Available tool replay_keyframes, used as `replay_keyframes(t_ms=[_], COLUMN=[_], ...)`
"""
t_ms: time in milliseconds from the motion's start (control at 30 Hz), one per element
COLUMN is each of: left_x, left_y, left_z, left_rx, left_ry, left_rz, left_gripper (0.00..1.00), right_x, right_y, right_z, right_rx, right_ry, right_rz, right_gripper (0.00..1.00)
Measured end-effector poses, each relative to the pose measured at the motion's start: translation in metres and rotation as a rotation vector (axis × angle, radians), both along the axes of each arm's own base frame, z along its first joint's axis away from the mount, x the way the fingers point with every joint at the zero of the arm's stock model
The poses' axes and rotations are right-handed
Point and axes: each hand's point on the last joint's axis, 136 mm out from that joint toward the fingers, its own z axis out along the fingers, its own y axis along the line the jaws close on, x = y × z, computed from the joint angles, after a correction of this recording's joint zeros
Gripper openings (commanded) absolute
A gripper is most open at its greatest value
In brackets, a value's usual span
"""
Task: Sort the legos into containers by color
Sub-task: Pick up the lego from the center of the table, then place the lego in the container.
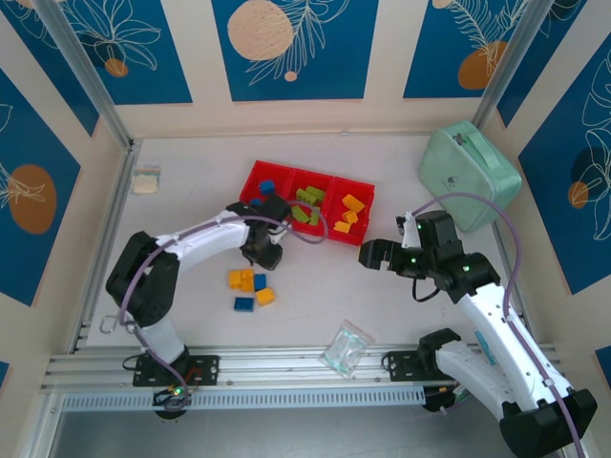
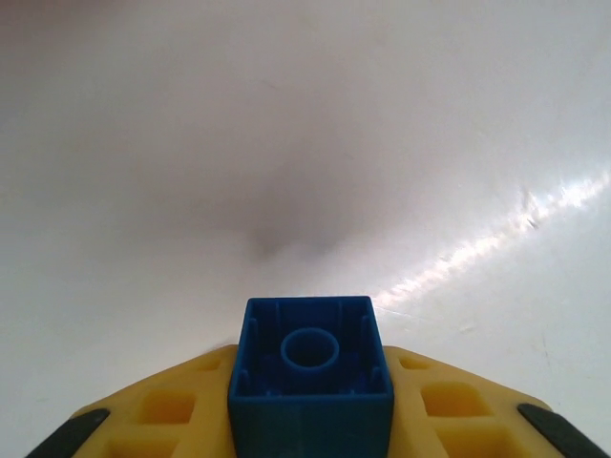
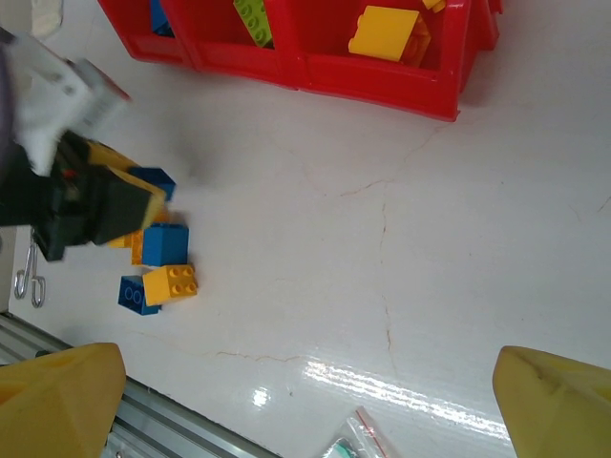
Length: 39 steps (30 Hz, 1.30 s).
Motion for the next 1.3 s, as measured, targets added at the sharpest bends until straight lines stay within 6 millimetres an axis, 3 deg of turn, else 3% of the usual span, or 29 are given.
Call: replay_keyframes(t_ms=[200,400,533,700,867,1000,1167,1300], left_x=[0.050,0.124,0.168,0.202,0.209,0.208,0.194,0.159], left_y=[0.016,0.018,0.016,0.004,0.001,0.002,0.010,0.023], left_z=[0.041,0.089,0.088,0.060,0.032,0.033,0.053,0.086], left_rx=[-0.048,-0.113,-0.124,-0.112,-0.086,-0.091,-0.103,-0.149], left_ry=[-0.129,-0.302,-0.348,-0.329,-0.282,-0.281,-0.297,-0.326], left_rz=[0.123,0.255,0.323,0.345,0.361,0.376,0.376,0.371], left_gripper=[0.34,0.34,0.36,0.40,0.51,0.69,0.82,0.85], right_x=[0.000,-0.002,-0.005,-0.009,-0.010,-0.009,-0.006,-0.003], right_y=[0.000,-0.002,-0.005,-0.012,-0.017,-0.017,-0.014,-0.008], right_z=[0.002,0.002,0.002,0.003,0.003,0.002,-0.001,0.003], right_rx=[-0.004,-0.013,-0.027,-0.061,-0.078,-0.082,-0.075,-0.038], right_ry=[-0.005,-0.004,-0.013,-0.020,-0.024,-0.022,0.007,0.004], right_rz=[0.006,0.008,0.013,0.012,0.010,0.011,0.018,0.018], right_gripper=[0.99,0.99,0.99,0.99,0.99,0.99,0.99,0.99])
